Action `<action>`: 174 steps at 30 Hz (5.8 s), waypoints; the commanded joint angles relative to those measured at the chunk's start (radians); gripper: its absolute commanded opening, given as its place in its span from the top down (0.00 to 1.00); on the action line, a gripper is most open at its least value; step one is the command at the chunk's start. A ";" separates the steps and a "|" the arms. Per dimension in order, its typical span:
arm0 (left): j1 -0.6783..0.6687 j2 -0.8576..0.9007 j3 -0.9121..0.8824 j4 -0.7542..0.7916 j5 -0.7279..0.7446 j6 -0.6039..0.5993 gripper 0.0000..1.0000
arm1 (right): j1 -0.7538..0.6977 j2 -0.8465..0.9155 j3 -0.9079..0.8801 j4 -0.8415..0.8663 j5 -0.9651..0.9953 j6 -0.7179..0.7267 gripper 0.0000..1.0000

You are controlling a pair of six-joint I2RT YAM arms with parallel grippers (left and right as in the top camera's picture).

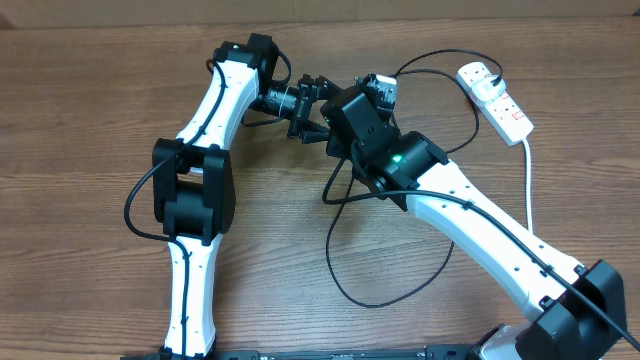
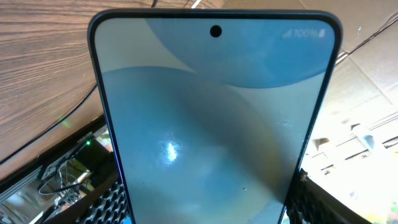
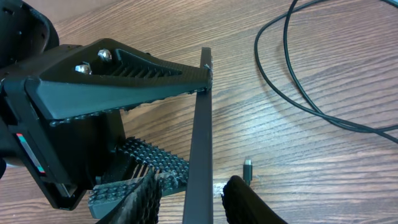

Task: Plug charger to phone and switch on socket

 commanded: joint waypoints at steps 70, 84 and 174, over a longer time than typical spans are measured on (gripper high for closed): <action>0.061 -0.161 0.029 0.363 -0.094 -0.188 0.39 | -0.326 -0.024 0.130 0.018 -0.621 0.936 0.96; 0.035 -0.160 0.029 0.369 -0.100 -0.362 0.41 | -0.295 -0.023 0.130 0.110 -0.607 1.088 0.96; 0.229 -0.160 0.029 0.101 -0.593 0.215 0.96 | -0.158 0.435 0.037 -0.100 -0.274 -0.100 0.65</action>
